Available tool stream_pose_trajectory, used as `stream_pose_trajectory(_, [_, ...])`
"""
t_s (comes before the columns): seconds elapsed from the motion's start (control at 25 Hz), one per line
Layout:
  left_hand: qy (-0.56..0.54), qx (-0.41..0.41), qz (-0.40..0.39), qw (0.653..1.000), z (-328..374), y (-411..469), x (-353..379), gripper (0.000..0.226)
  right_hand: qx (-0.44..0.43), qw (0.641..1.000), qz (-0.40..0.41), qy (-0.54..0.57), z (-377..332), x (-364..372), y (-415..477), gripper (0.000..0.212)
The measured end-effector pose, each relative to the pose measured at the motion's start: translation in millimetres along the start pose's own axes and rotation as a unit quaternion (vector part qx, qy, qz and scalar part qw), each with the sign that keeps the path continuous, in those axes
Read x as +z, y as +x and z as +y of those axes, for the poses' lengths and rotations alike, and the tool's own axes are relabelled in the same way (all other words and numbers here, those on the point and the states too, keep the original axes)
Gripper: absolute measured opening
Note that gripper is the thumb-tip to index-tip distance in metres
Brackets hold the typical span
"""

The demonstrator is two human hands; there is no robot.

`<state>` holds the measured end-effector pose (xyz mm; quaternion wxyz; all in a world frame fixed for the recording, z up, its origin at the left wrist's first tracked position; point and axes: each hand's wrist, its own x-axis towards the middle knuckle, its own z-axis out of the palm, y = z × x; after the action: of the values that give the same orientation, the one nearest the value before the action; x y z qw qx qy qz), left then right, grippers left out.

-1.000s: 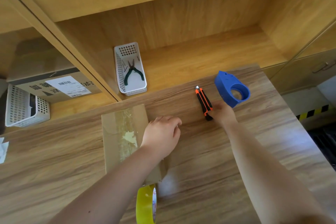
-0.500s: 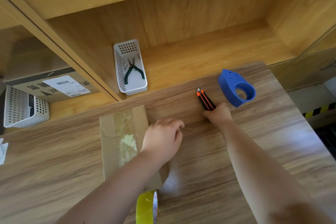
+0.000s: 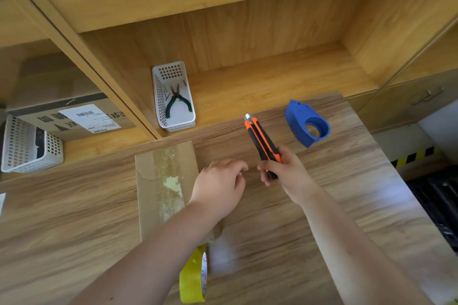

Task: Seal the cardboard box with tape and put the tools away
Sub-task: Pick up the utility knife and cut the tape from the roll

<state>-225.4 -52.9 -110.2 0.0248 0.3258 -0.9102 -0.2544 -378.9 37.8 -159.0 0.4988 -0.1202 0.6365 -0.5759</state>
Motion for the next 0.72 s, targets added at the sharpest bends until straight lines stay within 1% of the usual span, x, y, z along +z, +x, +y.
stream_pose_trajectory(0.08, [-0.018,-0.013,0.012,1.000,2,-11,-5,0.030,-0.012,0.998,-0.049,0.036,-6,8,-20,0.035])
stream_pose_trajectory(0.2, [-0.038,-0.025,0.036,0.998,0,-26,-10,0.028,-0.026,0.993,-0.104,0.048,-7,19,-43,0.035])
stream_pose_trajectory(0.4, [-0.064,-0.030,0.072,0.995,-13,-56,-14,0.026,-0.024,0.989,-0.140,0.042,3,37,-68,0.039])
stream_pose_trajectory(0.56, [-0.159,-0.033,0.102,0.981,-29,-99,-21,0.031,0.011,0.982,-0.166,0.091,12,51,-80,0.036])
stream_pose_trajectory(0.64, [-0.162,-0.038,0.153,0.974,-43,-129,-19,0.030,0.031,0.974,-0.191,0.116,15,55,-84,0.041])
stream_pose_trajectory(0.72, [-0.126,-0.058,0.221,0.965,-64,-162,-11,0.028,0.038,0.967,-0.215,0.128,19,59,-89,0.045])
